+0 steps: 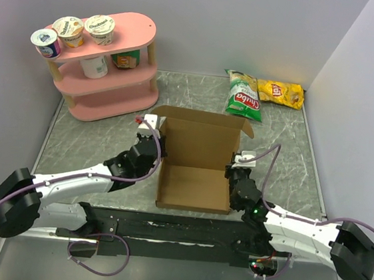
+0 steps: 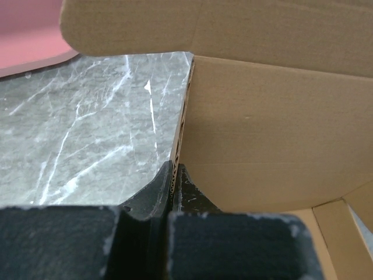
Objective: Fold the paper box
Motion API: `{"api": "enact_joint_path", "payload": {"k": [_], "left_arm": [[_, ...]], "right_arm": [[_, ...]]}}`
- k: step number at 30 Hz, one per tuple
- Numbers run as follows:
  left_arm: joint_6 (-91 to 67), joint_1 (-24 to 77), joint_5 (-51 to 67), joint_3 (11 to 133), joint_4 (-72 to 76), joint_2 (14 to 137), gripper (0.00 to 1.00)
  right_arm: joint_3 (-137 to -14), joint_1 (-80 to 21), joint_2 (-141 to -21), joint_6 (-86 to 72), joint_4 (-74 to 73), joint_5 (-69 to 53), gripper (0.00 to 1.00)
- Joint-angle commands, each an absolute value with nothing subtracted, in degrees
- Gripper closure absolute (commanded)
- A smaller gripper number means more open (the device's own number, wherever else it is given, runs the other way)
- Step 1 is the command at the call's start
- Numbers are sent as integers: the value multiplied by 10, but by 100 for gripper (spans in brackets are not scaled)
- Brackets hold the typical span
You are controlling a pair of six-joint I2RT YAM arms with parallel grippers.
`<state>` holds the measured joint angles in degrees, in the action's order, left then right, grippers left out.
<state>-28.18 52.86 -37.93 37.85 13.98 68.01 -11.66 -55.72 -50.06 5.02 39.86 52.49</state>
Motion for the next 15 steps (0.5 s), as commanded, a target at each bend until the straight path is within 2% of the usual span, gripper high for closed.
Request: {"api": "enact_joint_path", "payload": {"k": [1,9,15], "left_arm": [[-345,547,-315,325,249,666,99],[-364,567,-359,266,291,659,99],[-363,606,-409,243,295,667,99]], "right_arm": [[-119,-600,-531,53,489,502,100],[-123,-656,-598,61,532,584,100],[-139,-708,-641,55,540,690,100]]}}
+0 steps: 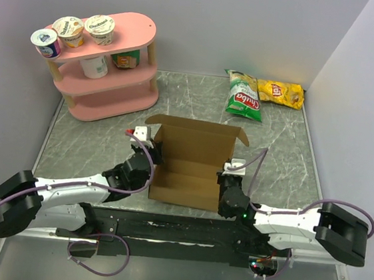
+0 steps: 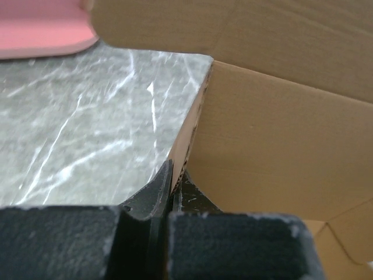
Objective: Fold the paper box
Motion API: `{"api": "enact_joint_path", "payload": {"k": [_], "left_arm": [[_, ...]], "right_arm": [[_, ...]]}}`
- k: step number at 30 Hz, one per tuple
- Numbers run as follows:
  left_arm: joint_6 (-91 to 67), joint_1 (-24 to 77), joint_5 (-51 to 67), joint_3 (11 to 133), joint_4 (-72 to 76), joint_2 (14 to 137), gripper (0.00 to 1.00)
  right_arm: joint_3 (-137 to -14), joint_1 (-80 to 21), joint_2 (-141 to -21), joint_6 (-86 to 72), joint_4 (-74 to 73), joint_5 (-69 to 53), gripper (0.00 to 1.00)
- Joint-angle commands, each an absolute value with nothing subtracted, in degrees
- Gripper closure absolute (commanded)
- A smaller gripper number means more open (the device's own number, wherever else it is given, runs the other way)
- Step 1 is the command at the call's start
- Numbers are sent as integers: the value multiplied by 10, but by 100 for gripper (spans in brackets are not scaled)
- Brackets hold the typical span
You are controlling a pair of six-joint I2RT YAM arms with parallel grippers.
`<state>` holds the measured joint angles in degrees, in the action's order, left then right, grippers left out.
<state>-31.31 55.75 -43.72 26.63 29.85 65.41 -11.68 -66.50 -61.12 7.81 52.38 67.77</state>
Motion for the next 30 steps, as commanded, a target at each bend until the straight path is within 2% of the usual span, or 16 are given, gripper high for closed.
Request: {"api": "enact_joint_path", "payload": {"k": [1,7,9,10,12,13,14,16,19,22,28,30], "left_arm": [[-363,619,-417,239,294,668,99],[-358,646,-461,207,287,657,99],[-344,648,-463,193,298,649,99],[-339,649,-468,189,305,646,99],[-326,651,-475,182,309,638,99],[-323,652,-477,179,312,633,99],[-314,653,-482,175,315,630,99],[-303,655,-482,169,327,624,99],[-284,657,-475,163,346,614,99],[-272,659,-477,162,349,612,99],[-256,663,-483,163,347,606,99],[-253,663,-485,167,342,606,99]], "right_arm": [[-141,-714,-644,52,535,700,100],[-155,-745,-629,2,470,750,85],[-170,-752,-595,-29,379,753,78],[-179,-754,-581,-86,330,754,67],[-223,-758,-528,-192,170,751,57],[-242,-758,-512,-326,-20,747,44],[-256,-759,-484,-380,-92,752,38],[-286,-772,-462,-458,-235,758,20],[-310,-785,-428,-440,-302,753,7],[-330,-795,-393,-388,-321,731,2],[-309,-808,-307,-84,-107,605,0],[-319,-817,-301,-42,-74,572,1]]}}
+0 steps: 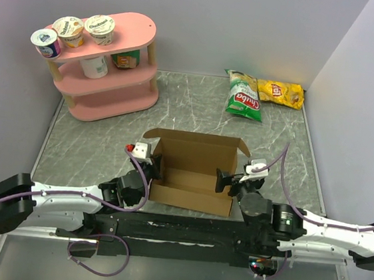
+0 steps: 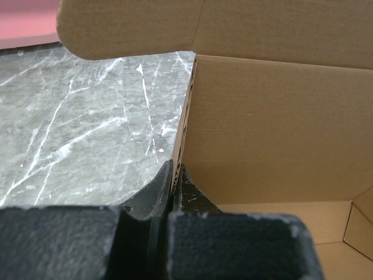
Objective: Fold the paper box
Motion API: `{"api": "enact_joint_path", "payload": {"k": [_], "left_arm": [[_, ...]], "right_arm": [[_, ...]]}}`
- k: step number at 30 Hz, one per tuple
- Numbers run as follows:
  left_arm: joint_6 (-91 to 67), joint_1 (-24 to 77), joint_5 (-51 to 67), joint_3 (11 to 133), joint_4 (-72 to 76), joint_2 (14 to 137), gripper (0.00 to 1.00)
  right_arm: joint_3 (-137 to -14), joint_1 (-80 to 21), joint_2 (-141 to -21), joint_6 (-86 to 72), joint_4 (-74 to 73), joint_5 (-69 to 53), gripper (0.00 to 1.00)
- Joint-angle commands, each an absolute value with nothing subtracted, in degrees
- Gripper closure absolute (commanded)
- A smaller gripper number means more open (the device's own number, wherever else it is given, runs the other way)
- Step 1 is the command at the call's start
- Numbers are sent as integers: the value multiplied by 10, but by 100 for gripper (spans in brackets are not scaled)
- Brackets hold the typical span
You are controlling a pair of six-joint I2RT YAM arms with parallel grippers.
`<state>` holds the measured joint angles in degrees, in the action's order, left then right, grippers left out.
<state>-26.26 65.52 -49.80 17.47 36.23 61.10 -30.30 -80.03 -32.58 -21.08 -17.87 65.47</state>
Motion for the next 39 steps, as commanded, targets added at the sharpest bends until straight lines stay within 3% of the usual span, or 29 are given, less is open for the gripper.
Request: {"api": "enact_joint_path", "payload": {"k": [1,16,17,20,21,25,32,39], "left_arm": [[-251,663,-488,168,338,607,99],[-216,666,-483,168,344,599,99],[-212,665,-481,169,345,599,99],[-205,666,-476,170,348,599,99],[-203,666,-475,171,348,599,99],[-198,667,-470,171,347,593,99],[-192,670,-468,166,346,584,99],[-180,675,-459,156,362,578,99]], "right_arm": [[-327,-819,-300,-7,-70,563,1],[-523,-822,-372,187,-112,517,1],[-538,-815,-379,185,-140,476,1],[-622,-725,-408,124,-226,345,16],[-656,-669,-417,116,-269,254,17],[-712,-604,-495,123,-332,110,15],[-765,-555,-588,171,-370,-38,14],[-745,-536,-626,228,-352,-29,15]]}}
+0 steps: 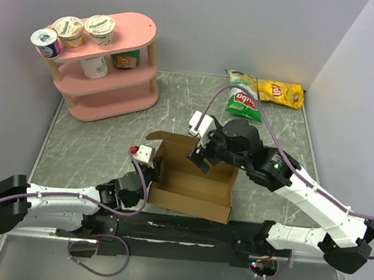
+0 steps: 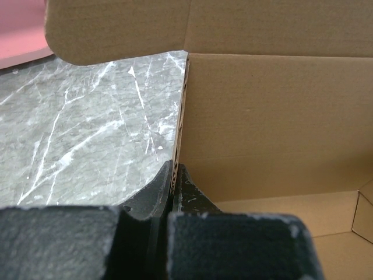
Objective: Fold the paper box
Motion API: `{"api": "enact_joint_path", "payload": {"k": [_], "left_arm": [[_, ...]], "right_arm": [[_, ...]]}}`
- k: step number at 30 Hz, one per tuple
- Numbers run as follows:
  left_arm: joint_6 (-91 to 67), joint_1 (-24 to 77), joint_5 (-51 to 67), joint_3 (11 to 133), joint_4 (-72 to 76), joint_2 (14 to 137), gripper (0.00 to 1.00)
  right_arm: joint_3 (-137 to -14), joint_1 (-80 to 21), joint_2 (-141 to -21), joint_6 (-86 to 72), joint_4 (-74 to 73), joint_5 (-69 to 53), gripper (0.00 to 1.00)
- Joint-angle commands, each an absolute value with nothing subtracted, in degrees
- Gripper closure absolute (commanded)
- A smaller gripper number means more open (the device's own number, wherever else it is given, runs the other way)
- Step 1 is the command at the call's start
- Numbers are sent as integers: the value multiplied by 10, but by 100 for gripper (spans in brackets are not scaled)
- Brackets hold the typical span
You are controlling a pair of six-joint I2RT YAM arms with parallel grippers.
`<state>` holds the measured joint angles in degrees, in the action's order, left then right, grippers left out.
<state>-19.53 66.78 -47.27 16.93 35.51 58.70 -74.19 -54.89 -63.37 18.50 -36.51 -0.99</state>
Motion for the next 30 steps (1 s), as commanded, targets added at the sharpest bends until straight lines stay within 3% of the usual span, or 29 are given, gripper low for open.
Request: {"api": "enact_joint_path", "payload": {"k": [1,11,14,18,19,20,26,30], "left_arm": [[-176,676,-456,155,365,578,99],[-155,689,-455,148,389,580,99],[-153,693,-461,149,391,580,99],[-153,696,-465,149,393,580,99],[-156,697,-467,151,390,579,99],[-156,696,-466,153,384,579,99],[-172,696,-462,174,356,571,98],[-181,697,-454,184,335,554,91]], "right_arm": [[-742,-535,-628,233,-349,-25,15],[-709,-523,-648,264,-339,-11,17],[-696,-522,-648,258,-339,-21,27],[-686,-523,-649,249,-343,-23,50],[-685,-523,-649,247,-347,-18,62],[-681,-524,-650,244,-347,-14,84],[-669,-528,-652,247,-345,-1,88],[-661,-548,-655,254,-337,48,99]]}}
